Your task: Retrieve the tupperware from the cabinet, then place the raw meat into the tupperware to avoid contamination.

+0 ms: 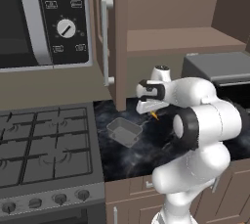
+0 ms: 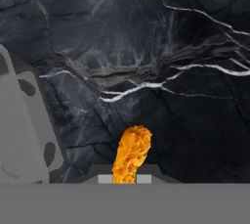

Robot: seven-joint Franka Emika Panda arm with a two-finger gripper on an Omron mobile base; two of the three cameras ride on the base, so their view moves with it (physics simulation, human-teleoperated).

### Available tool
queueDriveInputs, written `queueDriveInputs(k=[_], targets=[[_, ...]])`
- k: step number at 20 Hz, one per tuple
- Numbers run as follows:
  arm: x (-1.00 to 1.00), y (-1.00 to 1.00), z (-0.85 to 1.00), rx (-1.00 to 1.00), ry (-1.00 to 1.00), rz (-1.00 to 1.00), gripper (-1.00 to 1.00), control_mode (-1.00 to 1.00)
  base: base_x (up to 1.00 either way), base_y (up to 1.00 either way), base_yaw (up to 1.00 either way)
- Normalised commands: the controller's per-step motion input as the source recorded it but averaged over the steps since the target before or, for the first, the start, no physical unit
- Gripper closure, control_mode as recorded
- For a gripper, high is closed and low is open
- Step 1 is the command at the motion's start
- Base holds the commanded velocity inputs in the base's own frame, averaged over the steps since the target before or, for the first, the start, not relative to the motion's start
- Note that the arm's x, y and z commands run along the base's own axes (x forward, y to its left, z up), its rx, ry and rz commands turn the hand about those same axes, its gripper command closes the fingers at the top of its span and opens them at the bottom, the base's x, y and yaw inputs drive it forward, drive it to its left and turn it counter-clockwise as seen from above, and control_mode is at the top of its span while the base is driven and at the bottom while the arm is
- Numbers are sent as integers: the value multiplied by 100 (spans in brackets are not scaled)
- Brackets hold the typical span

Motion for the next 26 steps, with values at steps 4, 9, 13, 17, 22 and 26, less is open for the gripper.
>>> queueDriveInputs(k=[4,9,13,17,22,26], targets=[[-30,22,28,0,-5,-3,100,-100,0,0,0],[-31,18,25,0,-7,-4,100,-100,0,0,0],[-33,18,25,0,-6,-4,100,-100,0,0,0],[-32,23,29,0,-4,-5,100,-100,0,0,0],[-30,30,30,0,-2,-4,100,-100,0,0,0],[-26,34,8,0,0,-1,100,-100,0,0,0]])
